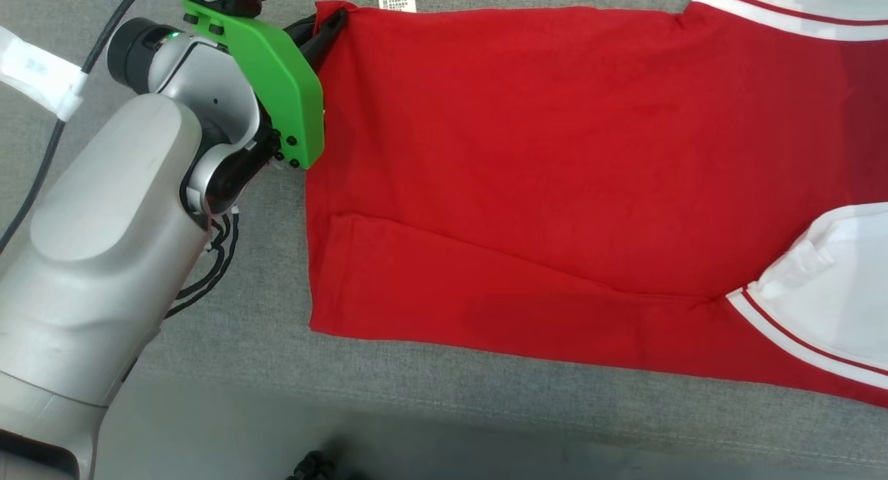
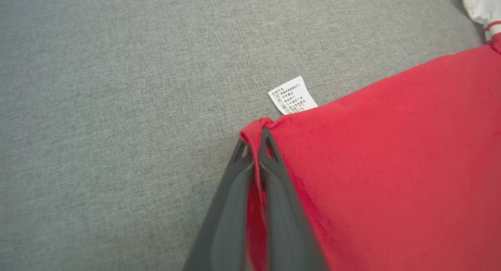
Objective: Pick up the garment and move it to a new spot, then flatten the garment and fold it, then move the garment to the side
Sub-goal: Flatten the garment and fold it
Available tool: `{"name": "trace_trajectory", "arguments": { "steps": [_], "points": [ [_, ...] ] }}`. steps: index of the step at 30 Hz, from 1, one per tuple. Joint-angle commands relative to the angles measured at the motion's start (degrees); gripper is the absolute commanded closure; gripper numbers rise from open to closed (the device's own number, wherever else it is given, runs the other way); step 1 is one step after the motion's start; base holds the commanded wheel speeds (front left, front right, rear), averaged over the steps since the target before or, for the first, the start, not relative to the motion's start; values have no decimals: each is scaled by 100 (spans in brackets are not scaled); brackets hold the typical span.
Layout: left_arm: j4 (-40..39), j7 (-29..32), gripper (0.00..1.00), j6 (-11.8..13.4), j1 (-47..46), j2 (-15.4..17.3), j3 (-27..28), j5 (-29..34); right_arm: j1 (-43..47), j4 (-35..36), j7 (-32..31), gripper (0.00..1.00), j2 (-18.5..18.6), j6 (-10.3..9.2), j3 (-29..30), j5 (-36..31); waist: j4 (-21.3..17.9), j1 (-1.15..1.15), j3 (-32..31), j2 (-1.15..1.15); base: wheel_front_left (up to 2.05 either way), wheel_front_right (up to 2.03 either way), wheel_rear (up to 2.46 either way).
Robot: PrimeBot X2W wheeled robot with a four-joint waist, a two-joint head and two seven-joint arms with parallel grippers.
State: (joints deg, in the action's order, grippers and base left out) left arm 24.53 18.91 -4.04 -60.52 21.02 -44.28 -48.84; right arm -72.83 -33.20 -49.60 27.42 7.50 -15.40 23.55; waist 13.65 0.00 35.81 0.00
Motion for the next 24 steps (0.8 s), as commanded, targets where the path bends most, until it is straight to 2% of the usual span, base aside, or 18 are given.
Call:
{"name": "trace_trajectory", "arguments": {
  "steps": [1, 6, 13, 20, 24],
  "points": [
    [29, -10, 100, 14, -96, 45, 46, -43, 75, 4, 104, 100, -35, -1, 2, 40, -86, 0, -21, 0, 0, 0, 0],
    [65, -1, 100, 57, -6, 148, 96, -87, 164, 148, 401, 100, -100, -2, -211, 297, -295, 0, -112, 0, 0, 0, 0],
    [6, 130, 100, 120, 180, 355, 177, -256, 333, 427, 806, 100, 72, -2, -654, 753, -553, 0, -385, 0, 0, 0, 0],
    [-191, 150, 100, 209, 523, 514, 258, -426, 574, 609, 1616, 100, 264, -2, -1046, 1101, -745, 0, -669, 0, 0, 0, 0],
    [-403, 162, 100, 281, 808, 714, 290, -512, 833, 662, 2163, 100, 464, -2, -1339, 1262, -866, 0, -846, 0, 0, 0, 0]
  ]
}}
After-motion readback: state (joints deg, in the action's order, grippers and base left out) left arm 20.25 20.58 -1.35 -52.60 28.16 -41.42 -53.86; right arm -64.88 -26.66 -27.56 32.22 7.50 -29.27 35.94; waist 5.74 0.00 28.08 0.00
